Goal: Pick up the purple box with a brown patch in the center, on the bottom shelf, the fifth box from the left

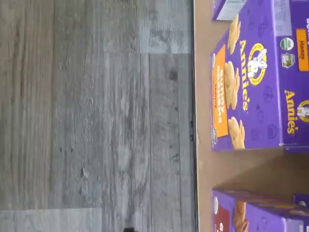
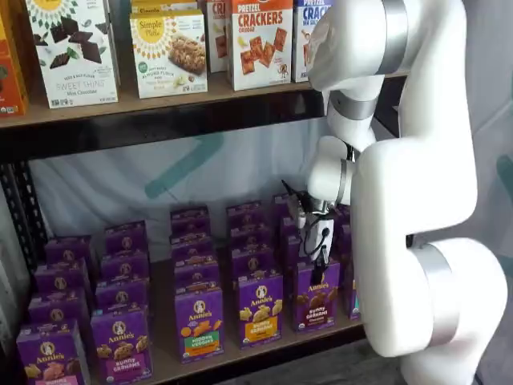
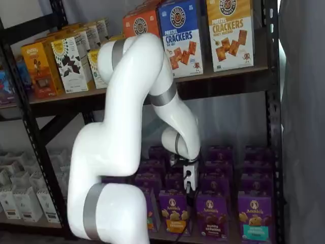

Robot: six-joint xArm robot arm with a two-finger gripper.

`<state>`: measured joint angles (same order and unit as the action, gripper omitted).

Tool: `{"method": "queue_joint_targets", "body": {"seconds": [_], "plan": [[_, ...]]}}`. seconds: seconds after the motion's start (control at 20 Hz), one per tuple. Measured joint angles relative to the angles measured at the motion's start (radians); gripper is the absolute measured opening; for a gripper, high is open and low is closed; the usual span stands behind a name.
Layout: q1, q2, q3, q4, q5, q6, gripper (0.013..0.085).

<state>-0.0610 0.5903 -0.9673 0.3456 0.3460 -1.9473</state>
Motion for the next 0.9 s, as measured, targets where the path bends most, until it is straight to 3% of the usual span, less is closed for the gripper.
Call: {"method": "queue_joint_targets", "body": {"seconds": [0.05, 0.15, 0.2, 0.9], "plan": [[-0.001, 0.001, -0.005, -0.013, 0.011, 0.012, 0.085], [-0.008, 0.019, -0.075, -0.16, 0.13, 0.144, 0.085], [-0.008, 0.03, -0.103, -0.199, 0.167, 0.183, 0.085], [0.012, 0.078, -0.188, -0.217, 0.19, 0.221, 0.085]]}}
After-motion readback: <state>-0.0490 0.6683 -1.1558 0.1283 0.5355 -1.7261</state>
